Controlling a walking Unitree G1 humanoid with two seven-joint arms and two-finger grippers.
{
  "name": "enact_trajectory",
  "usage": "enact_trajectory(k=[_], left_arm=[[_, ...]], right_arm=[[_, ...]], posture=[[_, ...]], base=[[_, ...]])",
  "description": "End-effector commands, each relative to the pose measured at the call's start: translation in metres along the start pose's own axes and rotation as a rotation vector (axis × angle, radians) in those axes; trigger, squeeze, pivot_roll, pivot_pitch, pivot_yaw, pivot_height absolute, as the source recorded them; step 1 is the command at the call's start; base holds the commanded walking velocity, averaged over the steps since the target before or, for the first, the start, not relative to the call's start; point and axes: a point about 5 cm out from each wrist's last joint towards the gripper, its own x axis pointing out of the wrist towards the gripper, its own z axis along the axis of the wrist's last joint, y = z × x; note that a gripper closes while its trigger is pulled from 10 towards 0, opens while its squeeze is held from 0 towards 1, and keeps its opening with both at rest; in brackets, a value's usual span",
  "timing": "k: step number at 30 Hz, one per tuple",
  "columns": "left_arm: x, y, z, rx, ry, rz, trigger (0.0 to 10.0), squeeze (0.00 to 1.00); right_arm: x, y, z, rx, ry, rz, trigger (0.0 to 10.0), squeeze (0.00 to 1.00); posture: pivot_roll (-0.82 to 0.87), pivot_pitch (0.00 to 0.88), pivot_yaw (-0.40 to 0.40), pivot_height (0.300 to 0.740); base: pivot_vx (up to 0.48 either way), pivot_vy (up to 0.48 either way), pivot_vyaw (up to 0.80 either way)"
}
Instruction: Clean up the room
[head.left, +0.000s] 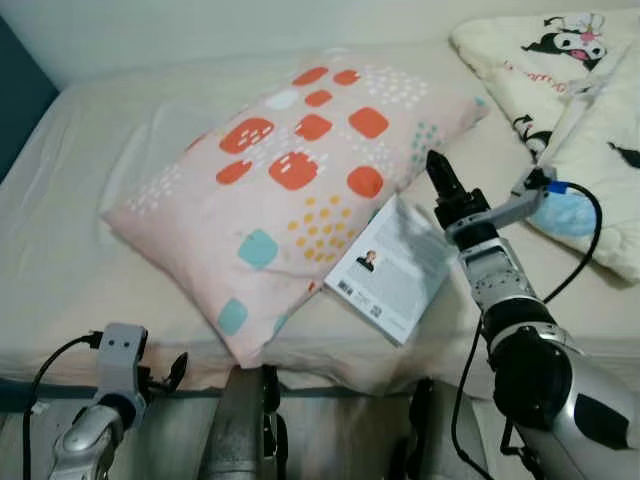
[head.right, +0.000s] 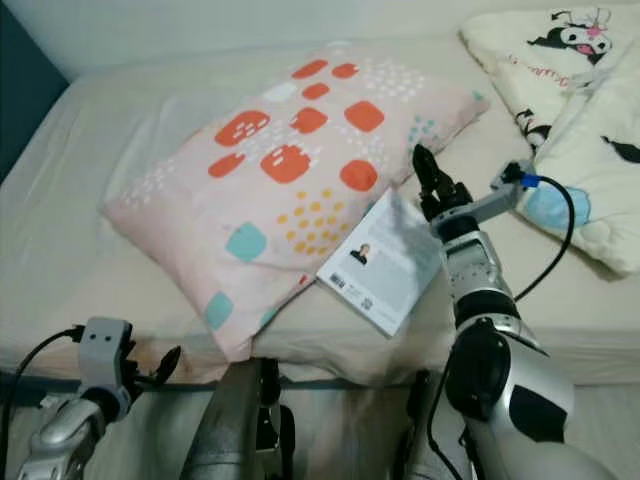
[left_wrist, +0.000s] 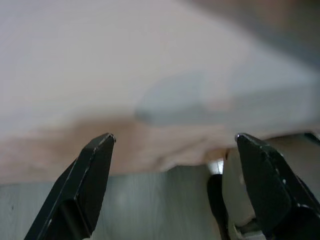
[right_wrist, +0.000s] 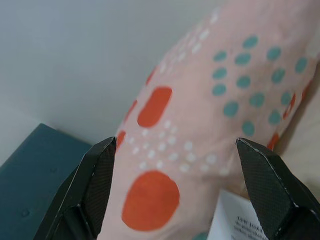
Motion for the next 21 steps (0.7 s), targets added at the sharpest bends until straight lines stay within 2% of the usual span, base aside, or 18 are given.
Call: enact_trajectory(k=[1,3,9,11,19,20,21], left_arm=[[-0.009,0.007,-0.005,0.01,0.039,0.003,10.0,0.0],[-0.013,0.005,-0.003,0.018,0.036,-0.014,10.0,0.0],[-0.02,0.004,0.0,0.025,0.034,-0.025,10.0,0.0],[-0.028,0.002,-0.001,0.034,0.049,-0.04,10.0,0.0],[-0.036,0.0,0.004,0.04,0.052,-0.054,10.0,0.0],[-0.04,0.001,0.007,0.044,0.053,-0.057,10.0,0.0],[-0.04,0.001,0.007,0.044,0.053,-0.057,10.0,0.0]], right_arm=[[0.003,0.003,-0.008,0.025,0.017,-0.014,10.0,0.0],[0.01,0.009,-0.01,0.033,0.023,-0.038,10.0,0.0],[0.018,0.018,-0.009,0.029,0.025,-0.023,10.0,0.0],[0.025,0.029,-0.012,0.035,0.026,0.0,10.0,0.0],[0.03,0.036,-0.02,0.05,0.035,-0.012,10.0,0.0],[0.03,0.034,-0.022,0.015,0.056,-0.075,10.0,0.0],[0.03,0.034,-0.022,0.015,0.056,-0.075,10.0,0.0]], posture=[[0.32,0.426,0.098,0.565],[0.33,0.442,0.103,0.565],[0.34,0.459,0.11,0.565],[0.34,0.481,0.124,0.565],[0.36,0.507,0.134,0.565],[0.36,0.524,0.14,0.565],[0.36,0.524,0.14,0.565]], base=[[0.0,0.0,0.0],[0.0,0.0,0.0],[0.0,0.0,0.0],[0.0,0.0,0.0],[0.0,0.0,0.0],[0.0,0.0,0.0],[0.0,0.0,0.0]])
